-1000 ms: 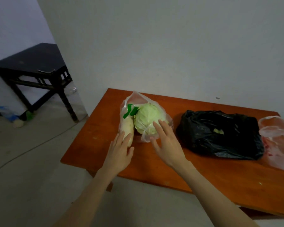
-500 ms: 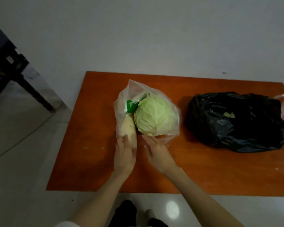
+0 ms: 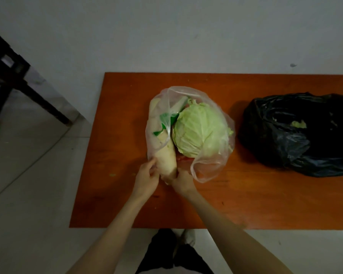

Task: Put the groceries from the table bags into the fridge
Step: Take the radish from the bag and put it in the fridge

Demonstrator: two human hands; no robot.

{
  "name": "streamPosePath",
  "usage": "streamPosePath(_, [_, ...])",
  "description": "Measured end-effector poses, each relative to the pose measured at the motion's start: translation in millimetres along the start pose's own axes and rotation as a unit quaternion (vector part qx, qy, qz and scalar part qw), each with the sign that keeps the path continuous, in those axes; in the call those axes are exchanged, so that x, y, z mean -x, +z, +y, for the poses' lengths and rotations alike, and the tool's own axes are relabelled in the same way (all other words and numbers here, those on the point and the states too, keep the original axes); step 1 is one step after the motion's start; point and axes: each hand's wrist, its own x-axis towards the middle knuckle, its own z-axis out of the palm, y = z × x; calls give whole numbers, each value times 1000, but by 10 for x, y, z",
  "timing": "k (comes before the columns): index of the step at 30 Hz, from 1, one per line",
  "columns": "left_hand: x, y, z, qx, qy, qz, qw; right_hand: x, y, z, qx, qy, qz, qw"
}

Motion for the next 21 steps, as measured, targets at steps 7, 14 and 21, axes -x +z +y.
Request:
streamPosePath(7, [53, -42, -28, -31, 84, 24, 996, 146, -90, -72, 11, -37, 82, 996])
streamPosePath(14, [185, -116, 165, -312, 334, 53, 888, 669, -463, -305, 156, -103, 171, 967])
streamPosePath(21, [365, -186, 630, -242, 403, 109, 876, 1119, -916, -607, 212, -264, 219, 915])
